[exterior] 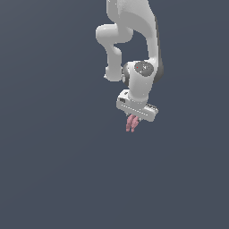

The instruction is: Pick up the object and move it to a goal position.

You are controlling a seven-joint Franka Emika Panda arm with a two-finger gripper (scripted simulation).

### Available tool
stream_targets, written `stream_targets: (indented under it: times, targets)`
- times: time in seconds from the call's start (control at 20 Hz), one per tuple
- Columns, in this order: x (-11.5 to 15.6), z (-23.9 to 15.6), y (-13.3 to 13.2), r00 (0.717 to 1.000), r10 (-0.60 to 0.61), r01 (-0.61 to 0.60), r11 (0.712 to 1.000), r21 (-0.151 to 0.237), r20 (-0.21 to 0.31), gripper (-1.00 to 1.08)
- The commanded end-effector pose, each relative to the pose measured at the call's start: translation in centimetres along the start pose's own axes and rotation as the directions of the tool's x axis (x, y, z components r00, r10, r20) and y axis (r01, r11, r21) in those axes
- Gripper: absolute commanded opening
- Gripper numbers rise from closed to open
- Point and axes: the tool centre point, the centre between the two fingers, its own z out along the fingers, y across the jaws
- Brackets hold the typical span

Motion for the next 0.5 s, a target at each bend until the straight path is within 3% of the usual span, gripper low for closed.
stream_targets:
  times: [0.0,0.45]
  targets:
    - [0.7,-1.3,0.3,1.000,0.000,0.000,1.000,0.001,-0.001,-1.00]
    - [4.2,-8.5,1.7,1.000,0.001,-0.001,1.000,0.001,0.000,-1.00]
